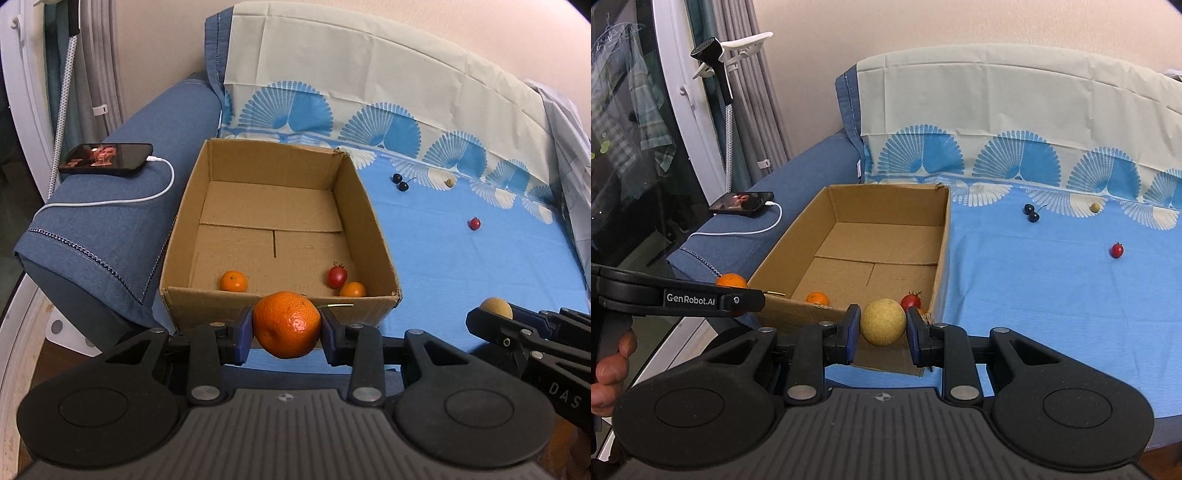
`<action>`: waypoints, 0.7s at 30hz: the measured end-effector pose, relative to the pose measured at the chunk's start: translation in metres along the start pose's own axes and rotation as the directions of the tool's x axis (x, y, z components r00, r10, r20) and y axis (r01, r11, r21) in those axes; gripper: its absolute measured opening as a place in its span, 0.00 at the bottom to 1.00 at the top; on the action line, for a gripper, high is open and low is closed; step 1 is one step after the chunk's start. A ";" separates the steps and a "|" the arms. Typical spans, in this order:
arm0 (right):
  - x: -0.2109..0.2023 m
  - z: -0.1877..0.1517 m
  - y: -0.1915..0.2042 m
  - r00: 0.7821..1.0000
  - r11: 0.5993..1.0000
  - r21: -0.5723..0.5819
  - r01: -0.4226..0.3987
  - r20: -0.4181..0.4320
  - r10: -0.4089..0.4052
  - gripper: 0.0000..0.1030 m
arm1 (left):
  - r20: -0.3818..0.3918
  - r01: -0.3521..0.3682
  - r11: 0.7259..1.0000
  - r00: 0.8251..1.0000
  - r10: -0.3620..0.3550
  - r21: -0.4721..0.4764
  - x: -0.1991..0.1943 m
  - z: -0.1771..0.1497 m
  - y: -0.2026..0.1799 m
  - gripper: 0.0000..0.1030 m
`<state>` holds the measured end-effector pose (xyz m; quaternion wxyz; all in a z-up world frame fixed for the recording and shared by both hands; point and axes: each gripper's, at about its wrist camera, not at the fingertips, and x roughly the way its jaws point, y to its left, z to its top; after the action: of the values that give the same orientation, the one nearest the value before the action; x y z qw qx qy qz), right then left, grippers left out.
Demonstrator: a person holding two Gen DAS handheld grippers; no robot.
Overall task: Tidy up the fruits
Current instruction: 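Carry the orange and yellow-green fruit over the cardboard box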
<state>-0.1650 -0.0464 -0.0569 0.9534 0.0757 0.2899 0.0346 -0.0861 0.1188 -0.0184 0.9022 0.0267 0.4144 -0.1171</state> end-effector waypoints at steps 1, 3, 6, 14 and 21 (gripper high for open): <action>0.001 0.000 -0.001 1.000 1.000 0.000 0.001 -0.003 -0.001 0.27 | -0.002 0.000 1.000 1.000 0.000 -0.003 0.001 0.000 0.000 0.40; 0.002 0.000 -0.001 1.000 1.000 0.000 0.002 -0.007 -0.002 0.27 | -0.007 0.001 1.000 1.000 -0.001 -0.010 0.004 0.001 0.001 0.40; 0.005 0.001 0.000 1.000 1.000 0.002 0.006 -0.012 -0.006 0.27 | -0.011 -0.003 1.000 1.000 0.003 -0.012 0.007 0.001 0.002 0.40; 0.011 0.000 0.000 1.000 1.000 0.004 0.008 -0.026 -0.008 0.27 | -0.023 -0.009 1.000 1.000 0.008 -0.027 0.014 0.003 0.006 0.40; 0.017 0.001 -0.001 0.999 1.000 0.005 0.011 -0.038 -0.011 0.27 | -0.029 -0.014 0.999 0.999 0.013 -0.034 0.022 0.005 0.010 0.40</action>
<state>-0.1502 -0.0455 -0.0653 0.9476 0.0761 0.3087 0.0302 -0.0664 0.1234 -0.0319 0.8971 0.0160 0.4292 -0.1033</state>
